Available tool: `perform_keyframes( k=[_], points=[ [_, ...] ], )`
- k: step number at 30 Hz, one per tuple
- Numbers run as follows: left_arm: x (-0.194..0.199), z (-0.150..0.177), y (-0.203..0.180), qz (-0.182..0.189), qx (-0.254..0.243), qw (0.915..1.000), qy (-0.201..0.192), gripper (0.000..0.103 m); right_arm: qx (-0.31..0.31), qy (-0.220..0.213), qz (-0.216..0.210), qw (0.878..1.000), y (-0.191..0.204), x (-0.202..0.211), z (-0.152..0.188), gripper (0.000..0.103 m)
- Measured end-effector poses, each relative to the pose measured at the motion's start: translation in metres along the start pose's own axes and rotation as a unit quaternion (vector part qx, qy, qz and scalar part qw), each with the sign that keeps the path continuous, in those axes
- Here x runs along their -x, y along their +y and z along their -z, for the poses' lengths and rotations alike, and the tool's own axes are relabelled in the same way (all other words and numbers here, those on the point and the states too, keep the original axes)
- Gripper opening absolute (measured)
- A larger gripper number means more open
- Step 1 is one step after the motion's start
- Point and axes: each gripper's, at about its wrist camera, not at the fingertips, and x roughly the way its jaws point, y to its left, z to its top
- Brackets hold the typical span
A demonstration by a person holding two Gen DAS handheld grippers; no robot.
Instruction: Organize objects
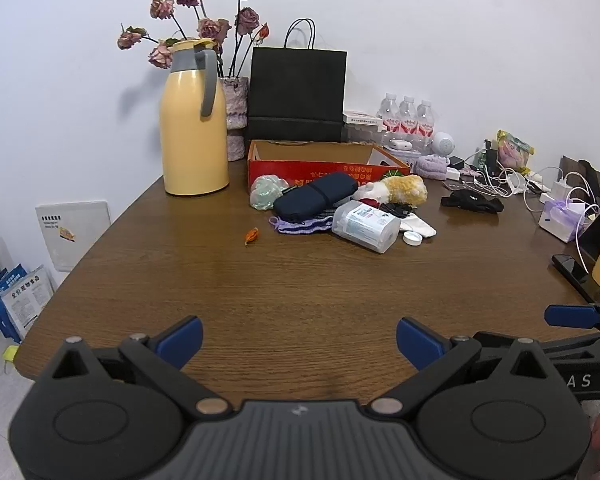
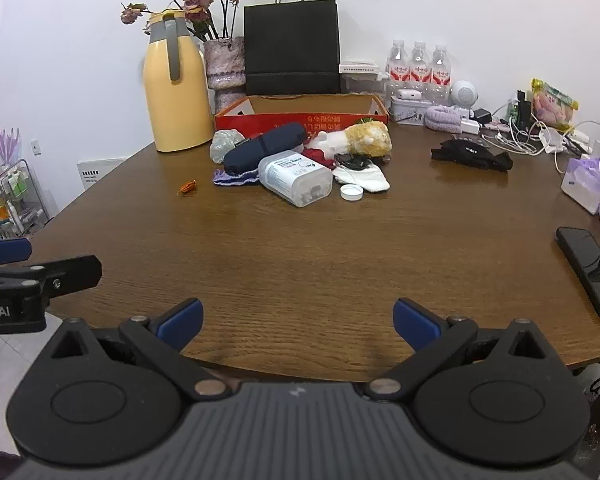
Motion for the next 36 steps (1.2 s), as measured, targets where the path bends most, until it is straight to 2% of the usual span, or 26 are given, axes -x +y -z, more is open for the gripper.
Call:
perform_keyframes(
  k=[36],
  points=[
    [-0.0021,0.001,-0.0056,0.005,-0.008,0.9999,0.005,0.103,0.0,0.001,-0.011,1.0,0.0044,-0.0038,0.0019,0.103]
  ],
)
